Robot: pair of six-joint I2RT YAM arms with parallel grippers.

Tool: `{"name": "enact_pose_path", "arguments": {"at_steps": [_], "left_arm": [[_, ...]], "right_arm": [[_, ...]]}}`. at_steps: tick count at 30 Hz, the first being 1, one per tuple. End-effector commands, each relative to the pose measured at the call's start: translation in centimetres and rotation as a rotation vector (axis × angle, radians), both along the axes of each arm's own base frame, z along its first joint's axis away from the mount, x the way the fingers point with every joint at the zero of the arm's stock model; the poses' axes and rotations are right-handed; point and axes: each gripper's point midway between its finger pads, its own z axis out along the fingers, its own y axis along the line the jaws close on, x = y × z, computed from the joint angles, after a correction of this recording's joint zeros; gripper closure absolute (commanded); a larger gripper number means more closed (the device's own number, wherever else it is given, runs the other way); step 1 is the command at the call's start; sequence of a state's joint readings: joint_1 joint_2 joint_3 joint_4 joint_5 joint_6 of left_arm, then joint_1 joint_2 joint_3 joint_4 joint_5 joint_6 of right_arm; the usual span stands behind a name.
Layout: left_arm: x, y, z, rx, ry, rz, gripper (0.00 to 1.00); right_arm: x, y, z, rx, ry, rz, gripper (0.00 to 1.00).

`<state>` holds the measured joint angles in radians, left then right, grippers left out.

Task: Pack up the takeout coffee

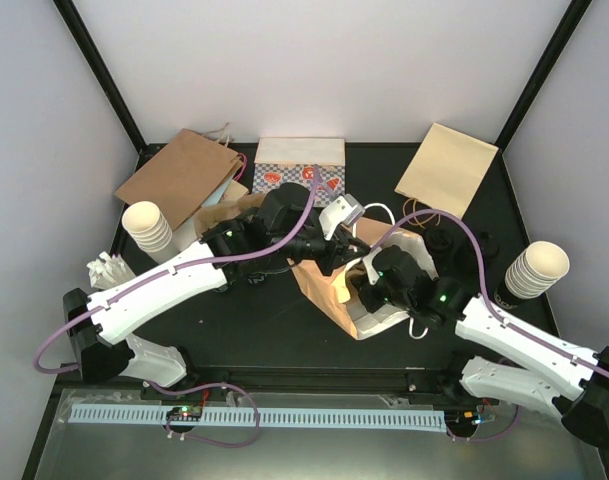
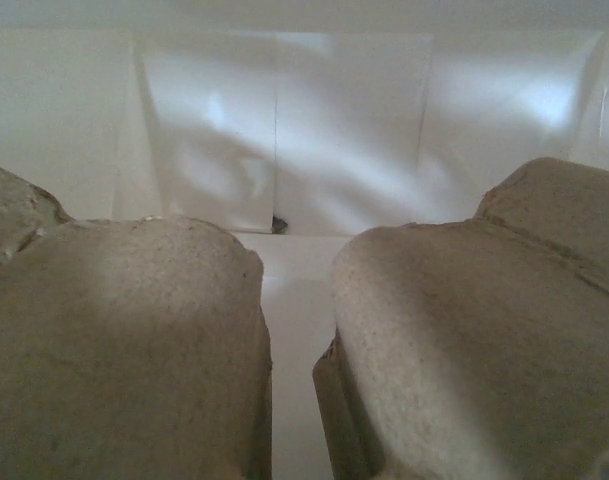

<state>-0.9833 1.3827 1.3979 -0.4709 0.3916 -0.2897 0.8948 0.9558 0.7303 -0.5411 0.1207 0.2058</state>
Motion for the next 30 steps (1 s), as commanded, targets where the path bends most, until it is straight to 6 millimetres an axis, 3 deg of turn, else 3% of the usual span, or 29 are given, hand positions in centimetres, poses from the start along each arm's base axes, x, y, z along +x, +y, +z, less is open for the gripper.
{"name": "enact_pose_path", "arguments": {"at_steps": [1, 8, 13, 20, 24, 30], "left_arm": [[-2.7, -1.3, 4.4, -0.182, -0.013, -0.131, 0.98], [-2.7, -1.0, 5.8, -0.248, 0.001, -0.133, 0.98], [-2.1, -0.4, 4.5, -0.246, 0.031, -0.106, 0.98], [-0.8, 0.8, 3.3, -0.24, 0.084, -0.042, 0.98], [0.2, 2.6, 4.6, -0.332, 0.091, 0.026, 0.99], [1.5, 4.2, 3.4, -0.378, 0.147, 0.082, 0.98]], "right_arm": [[0.1, 0.6, 0.1, 0.015, 0.028, 0.002, 0.73], [0.0, 1.4, -1.8, 0.052, 0.044, 0.017, 0.76], [-0.1, 1.0, -3.2, -0.005, 0.091, 0.005, 0.77], [-0.4, -0.8, -1.0, -0.038, 0.116, -0.071, 0.77], [-0.5, -1.5, 0.2, -0.069, 0.17, -0.137, 0.77], [-0.9, -2.5, -0.1, -0.197, 0.248, -0.167, 0.81]]}}
